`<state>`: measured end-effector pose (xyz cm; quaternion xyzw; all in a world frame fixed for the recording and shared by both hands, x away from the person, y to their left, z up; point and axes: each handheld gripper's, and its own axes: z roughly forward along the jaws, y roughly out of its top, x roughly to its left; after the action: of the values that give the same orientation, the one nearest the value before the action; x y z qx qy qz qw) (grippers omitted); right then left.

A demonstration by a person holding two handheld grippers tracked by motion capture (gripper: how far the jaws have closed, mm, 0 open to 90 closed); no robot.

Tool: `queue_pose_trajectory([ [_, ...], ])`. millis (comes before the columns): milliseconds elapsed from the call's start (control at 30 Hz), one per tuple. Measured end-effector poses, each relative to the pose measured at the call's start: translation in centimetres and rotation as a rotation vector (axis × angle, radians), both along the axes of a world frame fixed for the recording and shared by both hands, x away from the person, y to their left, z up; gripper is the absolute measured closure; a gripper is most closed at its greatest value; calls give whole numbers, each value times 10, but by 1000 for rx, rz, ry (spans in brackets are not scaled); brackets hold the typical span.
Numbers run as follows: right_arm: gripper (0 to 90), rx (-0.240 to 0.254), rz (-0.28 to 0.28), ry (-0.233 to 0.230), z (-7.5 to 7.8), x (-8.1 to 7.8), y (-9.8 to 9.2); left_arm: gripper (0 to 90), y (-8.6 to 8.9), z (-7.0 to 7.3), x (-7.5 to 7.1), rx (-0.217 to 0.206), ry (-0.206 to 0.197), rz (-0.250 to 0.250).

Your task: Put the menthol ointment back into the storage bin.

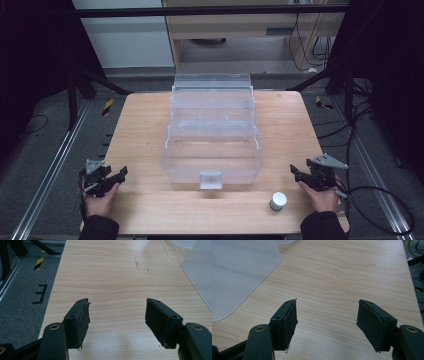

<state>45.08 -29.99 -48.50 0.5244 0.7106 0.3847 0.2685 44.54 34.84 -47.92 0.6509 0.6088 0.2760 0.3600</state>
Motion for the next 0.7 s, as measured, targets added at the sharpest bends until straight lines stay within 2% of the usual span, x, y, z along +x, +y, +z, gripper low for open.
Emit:
queue_pose_trajectory([
  [67,325,-4,10,-4,1,-1,1,361,-1,0,0,4,3,-3],
  [167,335,-40,42,-8,6,-3,5,365,-2,0,0,7,7,-14],
  [233,397,-57,80,-12,15,-4,5,366,-2,-1,1,11,11,-22],
  [400,441,-29,110,3,28,-3,5,366,-1,-4,3,20,30,-25],
  [500,451,-22,123,18,34,-2,7,366,-2,-4,2,21,28,-27],
  [533,458,-32,147,23,41,-2,10,366,-2,-3,2,24,27,-28],
  [700,469,-62,193,26,55,-1,18,372,-3,-3,2,28,31,-32],
])
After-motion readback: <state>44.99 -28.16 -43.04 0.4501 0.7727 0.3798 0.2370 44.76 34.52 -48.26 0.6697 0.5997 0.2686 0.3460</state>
